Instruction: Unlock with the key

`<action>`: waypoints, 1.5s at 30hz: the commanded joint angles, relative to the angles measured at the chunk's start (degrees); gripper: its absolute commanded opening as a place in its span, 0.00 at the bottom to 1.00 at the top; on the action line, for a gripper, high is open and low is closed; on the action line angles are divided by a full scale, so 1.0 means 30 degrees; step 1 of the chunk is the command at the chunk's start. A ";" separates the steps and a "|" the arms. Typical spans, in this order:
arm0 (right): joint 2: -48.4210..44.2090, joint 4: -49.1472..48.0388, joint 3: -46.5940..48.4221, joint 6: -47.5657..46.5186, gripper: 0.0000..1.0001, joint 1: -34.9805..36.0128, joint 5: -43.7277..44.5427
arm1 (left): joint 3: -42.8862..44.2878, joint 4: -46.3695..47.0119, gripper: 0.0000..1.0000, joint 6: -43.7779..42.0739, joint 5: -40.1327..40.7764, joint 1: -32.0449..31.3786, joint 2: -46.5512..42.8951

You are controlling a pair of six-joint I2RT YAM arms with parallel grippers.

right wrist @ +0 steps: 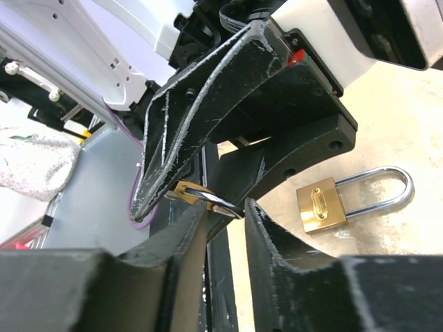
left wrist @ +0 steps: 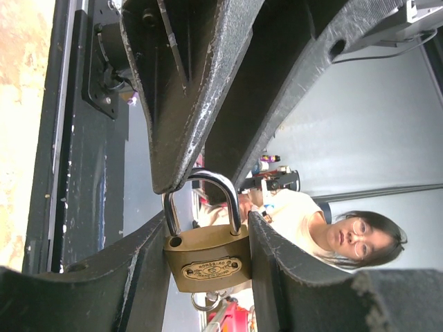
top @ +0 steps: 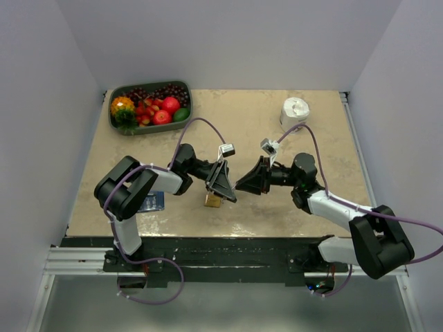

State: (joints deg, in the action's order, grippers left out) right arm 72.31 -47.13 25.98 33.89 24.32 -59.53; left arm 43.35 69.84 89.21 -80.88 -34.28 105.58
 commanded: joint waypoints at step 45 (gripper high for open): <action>0.1410 1.1991 0.3441 -0.2830 0.01 0.0127 0.7594 | 0.6641 -2.5798 0.00 -2.3731 1.6790 -0.0466 -0.1210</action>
State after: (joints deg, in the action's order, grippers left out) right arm 74.65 -13.69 35.35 25.52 23.77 -38.98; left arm 58.70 -2.09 20.27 -44.93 -35.53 101.36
